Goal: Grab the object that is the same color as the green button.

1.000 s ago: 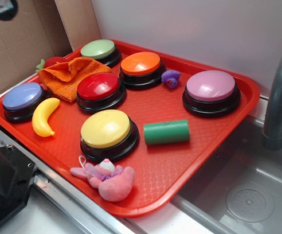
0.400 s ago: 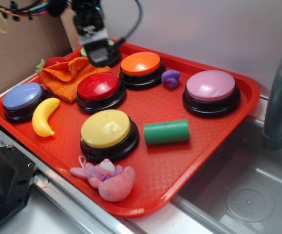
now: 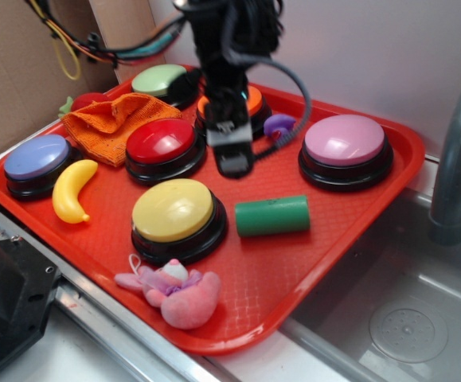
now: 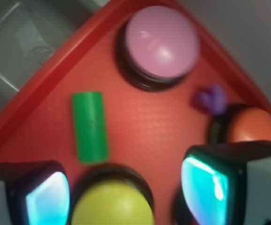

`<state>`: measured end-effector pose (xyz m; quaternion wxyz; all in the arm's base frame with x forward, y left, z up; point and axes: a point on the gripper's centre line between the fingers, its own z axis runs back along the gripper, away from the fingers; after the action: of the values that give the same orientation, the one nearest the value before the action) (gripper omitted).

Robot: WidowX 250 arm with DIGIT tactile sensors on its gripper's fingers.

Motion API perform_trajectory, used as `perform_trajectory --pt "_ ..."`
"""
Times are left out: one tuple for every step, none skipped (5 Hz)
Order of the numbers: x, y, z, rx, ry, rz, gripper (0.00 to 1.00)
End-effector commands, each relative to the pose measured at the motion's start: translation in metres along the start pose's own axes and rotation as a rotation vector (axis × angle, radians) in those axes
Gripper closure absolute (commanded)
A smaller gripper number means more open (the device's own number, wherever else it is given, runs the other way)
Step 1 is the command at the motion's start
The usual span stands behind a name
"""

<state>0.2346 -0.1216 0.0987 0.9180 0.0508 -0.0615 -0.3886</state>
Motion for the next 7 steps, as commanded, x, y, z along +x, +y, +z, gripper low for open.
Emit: perform_trajectory --pt "0.023 -0.022 -0.032 -0.04 0.001 -0.066 0.0" --pt "0.022 -0.024 -0.055 -0.065 0.039 -0.055 0.0" --pt "0.021 -0.024 -0.064 -0.077 0.058 -0.032 0.0" --pt "0.022 -0.025 -0.071 -0.074 0.083 -0.03 1.0" --pt "0.021 -0.022 -0.074 -0.083 0.09 0.007 1.0" --pt "0.018 -0.015 -0.064 -0.087 0.108 0.07 1.0" --pt "0.011 0.0 -0.015 -0.091 0.071 0.22 1.0"
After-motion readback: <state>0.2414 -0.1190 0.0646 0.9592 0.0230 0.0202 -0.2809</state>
